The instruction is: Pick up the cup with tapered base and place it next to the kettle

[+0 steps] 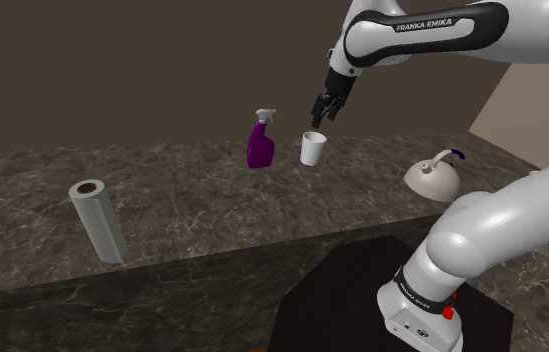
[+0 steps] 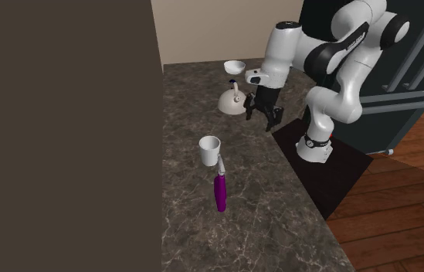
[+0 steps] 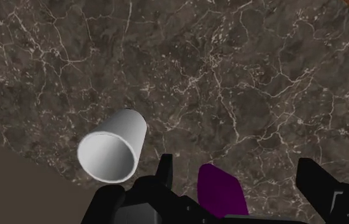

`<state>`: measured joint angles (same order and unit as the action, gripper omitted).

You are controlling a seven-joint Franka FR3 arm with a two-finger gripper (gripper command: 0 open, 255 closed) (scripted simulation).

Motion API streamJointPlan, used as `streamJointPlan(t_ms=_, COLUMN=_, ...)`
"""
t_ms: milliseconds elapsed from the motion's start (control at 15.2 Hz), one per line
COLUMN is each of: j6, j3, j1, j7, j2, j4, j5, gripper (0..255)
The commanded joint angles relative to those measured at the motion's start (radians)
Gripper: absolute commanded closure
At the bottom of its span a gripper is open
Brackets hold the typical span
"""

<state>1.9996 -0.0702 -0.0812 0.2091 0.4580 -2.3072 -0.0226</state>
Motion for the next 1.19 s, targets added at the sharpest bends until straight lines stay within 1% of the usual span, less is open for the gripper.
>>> streamJointPlan(t_ms=0, j6=0.043, j3=-0.017, j1=-0.009, j7=0.023, j2=-0.066, j4=0.013, j5=-0.012, gripper=0)
streamJointPlan(t_ms=396, j6=0.148, j3=-0.057, j1=-0.031, j7=0.079, j2=-0.267, j4=0.079, j5=-0.037, gripper=0)
streamJointPlan(t_ms=858, j6=0.237, j3=-0.094, j1=-0.061, j7=0.143, j2=-0.515, j4=0.208, j5=-0.046, gripper=0)
streamJointPlan(t_ms=1122, j6=0.275, j3=-0.095, j1=-0.064, j7=0.146, j2=-0.542, j4=0.196, j5=-0.043, gripper=0)
